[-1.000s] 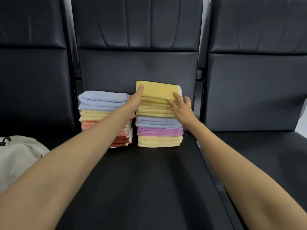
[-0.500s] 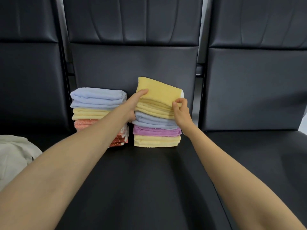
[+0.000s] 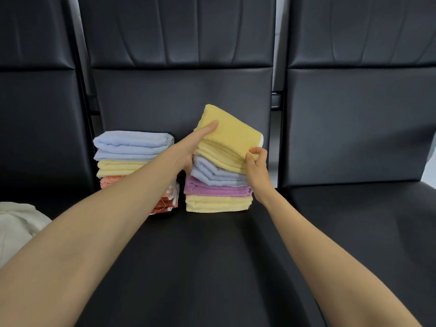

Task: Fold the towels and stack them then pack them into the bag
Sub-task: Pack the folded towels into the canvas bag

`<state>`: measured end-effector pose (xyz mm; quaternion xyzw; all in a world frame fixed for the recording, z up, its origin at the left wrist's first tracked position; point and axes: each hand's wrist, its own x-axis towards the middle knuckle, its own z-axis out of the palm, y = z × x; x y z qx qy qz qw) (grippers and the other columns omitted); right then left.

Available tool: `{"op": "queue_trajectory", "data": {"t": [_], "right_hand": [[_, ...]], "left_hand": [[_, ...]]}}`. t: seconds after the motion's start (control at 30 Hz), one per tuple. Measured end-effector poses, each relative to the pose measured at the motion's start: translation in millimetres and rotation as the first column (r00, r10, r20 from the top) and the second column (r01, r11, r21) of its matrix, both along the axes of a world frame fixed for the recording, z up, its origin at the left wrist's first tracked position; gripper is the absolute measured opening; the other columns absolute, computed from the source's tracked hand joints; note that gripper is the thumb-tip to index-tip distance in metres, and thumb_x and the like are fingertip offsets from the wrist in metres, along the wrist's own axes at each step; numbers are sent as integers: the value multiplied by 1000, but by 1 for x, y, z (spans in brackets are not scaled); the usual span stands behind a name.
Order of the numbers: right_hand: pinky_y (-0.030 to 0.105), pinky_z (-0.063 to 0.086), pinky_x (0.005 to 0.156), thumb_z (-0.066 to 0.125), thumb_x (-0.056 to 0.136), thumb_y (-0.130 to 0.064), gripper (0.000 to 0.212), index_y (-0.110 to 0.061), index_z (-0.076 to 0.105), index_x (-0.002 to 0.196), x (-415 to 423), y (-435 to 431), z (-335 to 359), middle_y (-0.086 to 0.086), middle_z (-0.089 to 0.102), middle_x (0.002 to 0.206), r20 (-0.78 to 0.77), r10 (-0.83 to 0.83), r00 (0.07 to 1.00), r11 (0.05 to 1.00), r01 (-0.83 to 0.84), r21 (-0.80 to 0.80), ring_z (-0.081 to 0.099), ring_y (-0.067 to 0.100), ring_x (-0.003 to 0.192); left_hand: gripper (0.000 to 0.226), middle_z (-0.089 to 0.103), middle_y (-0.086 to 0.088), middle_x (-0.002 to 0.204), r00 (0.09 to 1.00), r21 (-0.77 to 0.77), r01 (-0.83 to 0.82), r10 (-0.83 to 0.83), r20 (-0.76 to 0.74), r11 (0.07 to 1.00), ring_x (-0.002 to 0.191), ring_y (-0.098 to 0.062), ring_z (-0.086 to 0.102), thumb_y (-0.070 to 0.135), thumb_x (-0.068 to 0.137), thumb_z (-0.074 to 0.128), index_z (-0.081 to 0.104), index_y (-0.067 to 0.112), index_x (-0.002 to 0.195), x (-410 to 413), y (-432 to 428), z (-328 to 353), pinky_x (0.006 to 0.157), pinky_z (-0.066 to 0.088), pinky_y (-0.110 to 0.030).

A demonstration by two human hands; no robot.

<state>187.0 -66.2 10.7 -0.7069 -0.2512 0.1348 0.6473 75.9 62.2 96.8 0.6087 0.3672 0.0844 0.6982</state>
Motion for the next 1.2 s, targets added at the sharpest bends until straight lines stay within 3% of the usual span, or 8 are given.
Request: {"op": "queue_trajectory", "data": {"t": [0.2,0.37,0.47,0.57,0.73,0.83,0.97,1.2], "right_hand": [[25,34,88,38,101,-25,9,-23,40,110,-8,-15,20,-16,45,105,-41,5,999,996,-1,92,43,8,102],[35,48,93,39,100,-48,38,-33,38,135,-30,-52,65,-20,51,116,-242,84,967,912,23,410,55,8,109],[49,41,100,36,95,-60,64,-31,21,150,-43,-76,65,-5,43,142,-579,167,798,868,160,470,50,23,125],[63,23,111,33,90,-71,81,-15,30,149,-73,-90,42,16,39,147,-774,247,583,959,-32,282,29,36,141],[59,32,108,31,88,-75,80,-15,53,135,-154,-111,25,19,57,133,-757,491,432,871,-244,426,48,37,127],[52,38,107,29,79,-84,97,-10,49,138,-178,-119,29,19,57,133,-763,562,320,827,-227,515,54,37,124],[55,39,106,35,59,-96,117,-11,48,138,-206,-119,32,16,57,134,-803,502,321,818,-477,321,55,36,123],[56,42,100,60,71,-74,75,-19,63,121,-244,-90,39,11,67,120,-775,396,492,794,-608,21,59,32,116]], "left_hand": [[93,71,-4,110,987,8,-138,137,79,990,95,-24,70,62,40,81,63,20,121,5,-2,-6,87,55,-38],[74,71,-4,111,977,20,-72,66,203,997,92,-23,68,56,53,81,67,17,114,-27,-30,50,88,53,-37],[30,71,-3,86,957,-14,-5,9,289,1000,78,-21,68,45,76,71,69,18,87,-63,-53,80,86,51,-33],[27,69,-2,74,947,-110,26,10,321,994,67,-19,68,42,81,66,70,17,72,-108,-71,96,75,52,-30],[33,70,-2,72,964,-227,-6,66,257,974,66,-18,68,44,78,69,72,14,65,-179,-84,83,69,52,-30],[41,73,-6,99,980,-252,-58,102,168,966,90,-24,70,45,69,78,74,14,96,-226,-83,53,83,54,-35],[54,67,-8,114,990,-268,-91,116,80,959,105,-28,65,43,68,80,66,20,114,-278,-77,3,98,48,-43],[49,65,-11,124,993,-288,-78,99,59,954,115,-29,60,39,80,69,61,16,123,-326,-67,-33,100,45,-48]]}}
